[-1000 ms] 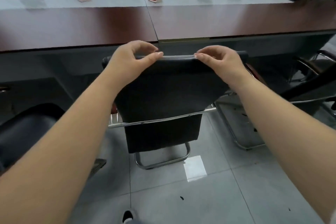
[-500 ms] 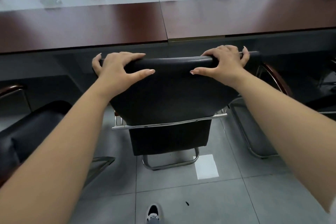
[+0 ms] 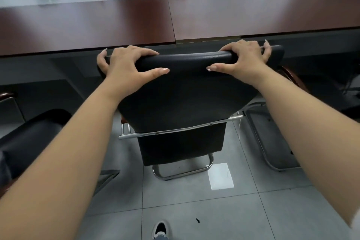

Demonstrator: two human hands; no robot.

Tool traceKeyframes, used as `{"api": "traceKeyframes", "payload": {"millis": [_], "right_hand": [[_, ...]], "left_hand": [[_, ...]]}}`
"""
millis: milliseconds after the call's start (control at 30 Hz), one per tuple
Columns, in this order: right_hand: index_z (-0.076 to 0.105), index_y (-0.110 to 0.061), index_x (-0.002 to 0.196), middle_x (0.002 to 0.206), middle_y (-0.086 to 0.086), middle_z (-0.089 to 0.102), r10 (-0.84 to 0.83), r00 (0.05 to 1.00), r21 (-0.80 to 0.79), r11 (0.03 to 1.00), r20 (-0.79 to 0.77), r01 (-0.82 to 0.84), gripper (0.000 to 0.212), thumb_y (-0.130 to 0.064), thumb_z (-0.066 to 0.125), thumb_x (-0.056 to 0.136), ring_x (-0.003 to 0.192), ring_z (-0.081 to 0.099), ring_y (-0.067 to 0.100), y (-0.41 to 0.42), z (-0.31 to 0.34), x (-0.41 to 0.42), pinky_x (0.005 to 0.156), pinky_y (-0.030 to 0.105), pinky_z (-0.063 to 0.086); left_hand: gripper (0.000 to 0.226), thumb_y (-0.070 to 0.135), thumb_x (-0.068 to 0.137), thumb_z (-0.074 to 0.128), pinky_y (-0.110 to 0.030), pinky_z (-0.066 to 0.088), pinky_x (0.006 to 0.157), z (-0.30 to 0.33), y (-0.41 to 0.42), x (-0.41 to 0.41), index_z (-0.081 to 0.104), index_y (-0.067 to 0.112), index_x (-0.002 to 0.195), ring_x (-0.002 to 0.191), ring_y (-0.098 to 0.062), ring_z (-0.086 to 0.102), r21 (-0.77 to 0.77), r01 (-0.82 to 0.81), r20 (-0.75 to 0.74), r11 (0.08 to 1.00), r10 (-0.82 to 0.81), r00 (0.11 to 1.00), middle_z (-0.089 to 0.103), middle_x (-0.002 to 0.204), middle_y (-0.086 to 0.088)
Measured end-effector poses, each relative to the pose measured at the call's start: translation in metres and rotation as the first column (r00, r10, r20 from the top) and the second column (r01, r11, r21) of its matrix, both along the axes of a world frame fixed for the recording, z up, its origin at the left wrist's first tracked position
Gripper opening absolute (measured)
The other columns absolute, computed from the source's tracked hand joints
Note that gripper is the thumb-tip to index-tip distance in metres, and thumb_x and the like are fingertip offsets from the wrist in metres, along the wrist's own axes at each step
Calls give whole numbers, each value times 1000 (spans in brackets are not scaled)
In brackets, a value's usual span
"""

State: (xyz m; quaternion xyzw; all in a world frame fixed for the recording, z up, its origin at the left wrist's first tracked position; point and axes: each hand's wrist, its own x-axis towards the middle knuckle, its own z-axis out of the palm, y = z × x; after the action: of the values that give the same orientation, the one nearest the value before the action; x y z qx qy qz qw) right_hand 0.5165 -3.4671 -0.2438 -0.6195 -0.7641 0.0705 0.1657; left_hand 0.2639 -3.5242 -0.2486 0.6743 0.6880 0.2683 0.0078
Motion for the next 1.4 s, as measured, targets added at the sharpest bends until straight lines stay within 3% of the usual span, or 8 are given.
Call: {"api": "traceKeyframes", "payload": {"millis": [267, 400, 600, 1000, 1400], "right_hand": [[56, -30, 121, 124, -5, 52, 19, 1000, 10, 1000, -23, -19, 63, -71, 52, 73, 130, 33, 20, 1, -8, -44, 113, 51, -5], [57, -28, 117, 124, -3, 53, 1, 999, 3, 1000, -37, -1, 57, -67, 54, 75, 130, 33, 21, 0, -4, -46, 113, 50, -4], [58, -27, 118, 126, 0, 52, 13, 999, -24, 1000, -32, -14, 55, -63, 56, 77, 131, 31, 23, -5, -1, -43, 113, 49, -1], [57, -29, 120, 127, 1, 52, 38, 998, -82, 996, -51, -43, 54, -62, 58, 77, 134, 28, 23, -13, 3, -33, 112, 47, 2], [57, -31, 120, 123, -2, 54, 14, 997, -123, 992, -80, -24, 53, -61, 60, 76, 131, 32, 23, -13, 11, -21, 111, 40, 9]], "left_hand": [[41, 67, 72, 58, -42, 6, 109, 5, 15, -44, 61, 42, 105, 128, -10, 37, -99, -37, 15, 994, 39, 999, 56, 124, 10], [53, 69, 73, 54, -42, 9, 108, 4, 15, -44, 58, 40, 117, 129, -13, 36, -100, -60, -99, 993, 50, 994, 52, 131, 8], [57, 70, 75, 49, -46, 9, 110, 1, 9, -32, 60, 30, 114, 123, -19, 41, -62, -143, -157, 988, 132, 979, 55, 125, 1], [54, 68, 75, 54, -41, 16, 108, 2, -7, -19, 63, 27, 109, 119, -23, 42, -43, -163, -71, 986, 159, 985, 55, 115, -4], [55, 67, 72, 58, -44, 21, 101, 9, -2, -9, 63, 27, 108, 121, -27, 39, -93, -123, -21, 988, 122, 992, 55, 119, -4]]}}
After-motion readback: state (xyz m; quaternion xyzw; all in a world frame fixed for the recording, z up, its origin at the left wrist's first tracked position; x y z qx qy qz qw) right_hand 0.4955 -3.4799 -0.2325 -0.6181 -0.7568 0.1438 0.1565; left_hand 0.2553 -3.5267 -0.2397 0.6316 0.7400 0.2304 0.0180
